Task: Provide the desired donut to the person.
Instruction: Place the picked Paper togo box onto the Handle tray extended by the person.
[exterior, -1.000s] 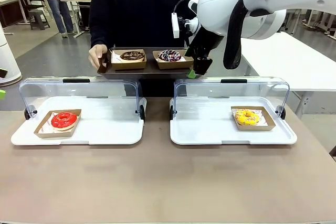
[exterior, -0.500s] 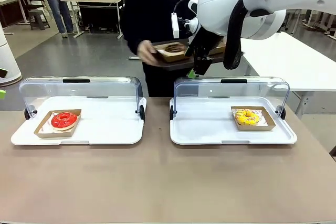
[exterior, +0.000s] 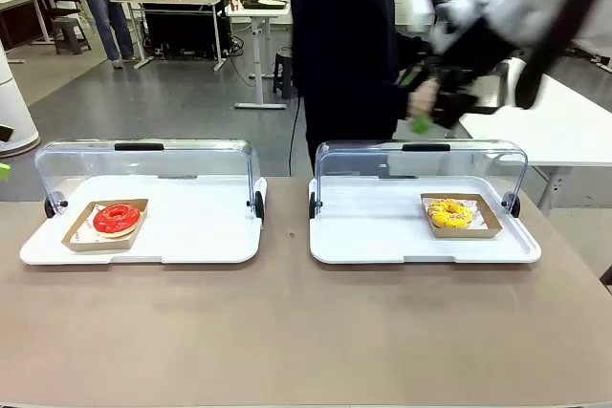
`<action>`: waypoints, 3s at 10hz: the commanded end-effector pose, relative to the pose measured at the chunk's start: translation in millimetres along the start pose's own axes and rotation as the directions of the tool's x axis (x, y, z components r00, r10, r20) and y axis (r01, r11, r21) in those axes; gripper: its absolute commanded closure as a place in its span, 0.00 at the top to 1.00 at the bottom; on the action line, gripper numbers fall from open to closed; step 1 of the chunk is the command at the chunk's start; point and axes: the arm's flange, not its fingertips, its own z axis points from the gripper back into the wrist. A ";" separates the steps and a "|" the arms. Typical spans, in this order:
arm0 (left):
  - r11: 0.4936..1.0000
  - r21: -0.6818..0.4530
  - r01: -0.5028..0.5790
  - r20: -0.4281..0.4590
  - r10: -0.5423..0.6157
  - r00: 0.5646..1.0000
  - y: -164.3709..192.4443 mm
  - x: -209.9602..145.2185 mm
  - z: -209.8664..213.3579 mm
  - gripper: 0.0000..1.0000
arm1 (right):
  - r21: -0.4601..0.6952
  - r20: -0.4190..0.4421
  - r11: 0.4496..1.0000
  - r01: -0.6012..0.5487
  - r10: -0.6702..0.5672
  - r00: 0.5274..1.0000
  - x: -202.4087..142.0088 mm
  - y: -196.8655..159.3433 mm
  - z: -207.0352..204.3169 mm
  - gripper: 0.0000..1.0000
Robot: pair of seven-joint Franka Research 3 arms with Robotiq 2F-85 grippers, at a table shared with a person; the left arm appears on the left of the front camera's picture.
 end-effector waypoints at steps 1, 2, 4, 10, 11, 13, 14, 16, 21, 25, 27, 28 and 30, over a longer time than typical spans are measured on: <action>1.000 -0.002 0.000 0.010 0.000 1.000 -0.1 0.0 0.5 1.00 | -0.005 0.066 0.998 0.060 -0.059 0.996 -58.3 27.6 33.2 1.00; 1.000 -0.002 0.000 0.010 0.000 1.000 -0.1 0.0 0.5 1.00 | -0.008 0.117 0.996 0.088 -0.086 0.989 -83.0 30.3 45.1 1.00; 1.000 -0.002 0.000 0.010 0.000 1.000 -0.1 0.0 0.5 1.00 | 0.012 0.238 0.997 0.082 -0.083 0.968 -126.3 37.3 57.9 1.00; 1.000 -0.002 0.000 0.010 0.000 1.000 -0.1 0.0 0.5 1.00 | -0.061 0.336 0.979 0.197 -0.166 0.927 -177.9 59.2 54.3 1.00; 1.000 -0.002 0.000 0.010 0.000 1.000 -0.1 0.0 0.5 1.00 | -0.063 0.343 0.977 0.202 -0.169 0.924 -179.5 57.9 52.9 1.00; 1.000 -0.002 0.000 0.010 0.000 1.000 -0.1 0.0 0.5 1.00 | -0.078 0.316 0.972 0.220 -0.185 0.931 -181.2 55.2 55.8 1.00; 1.000 -0.002 0.000 0.010 0.000 1.000 -0.1 0.0 0.5 1.00 | -0.084 0.294 0.968 0.236 -0.202 0.934 -182.0 53.7 57.5 1.00; 1.000 -0.002 0.000 0.010 0.000 1.000 -0.1 0.0 0.5 1.00 | -0.092 0.276 0.959 0.270 -0.236 0.932 -186.2 50.8 61.0 1.00; 1.000 -0.002 0.000 0.010 0.000 1.000 -0.1 0.0 0.5 1.00 | -0.088 0.262 0.960 0.267 -0.236 0.936 -191.3 52.2 63.7 1.00; 1.000 -0.002 0.000 0.010 0.000 1.000 -0.1 0.0 0.5 1.00 | -0.088 0.262 0.960 0.267 -0.236 0.936 -191.3 52.2 63.7 1.00; 1.000 -0.002 0.000 0.010 0.000 1.000 -0.1 0.0 0.5 1.00 | -0.088 0.262 0.960 0.267 -0.236 0.936 -191.3 52.2 63.7 1.00; 1.000 -0.002 0.000 0.010 0.000 1.000 -0.1 0.0 0.5 1.00 | -0.088 0.262 0.960 0.267 -0.236 0.936 -191.3 52.2 63.7 1.00; 1.000 -0.002 0.000 0.010 0.000 1.000 -0.1 0.0 0.5 1.00 | -0.088 0.262 0.960 0.267 -0.236 0.936 -191.3 52.2 63.7 1.00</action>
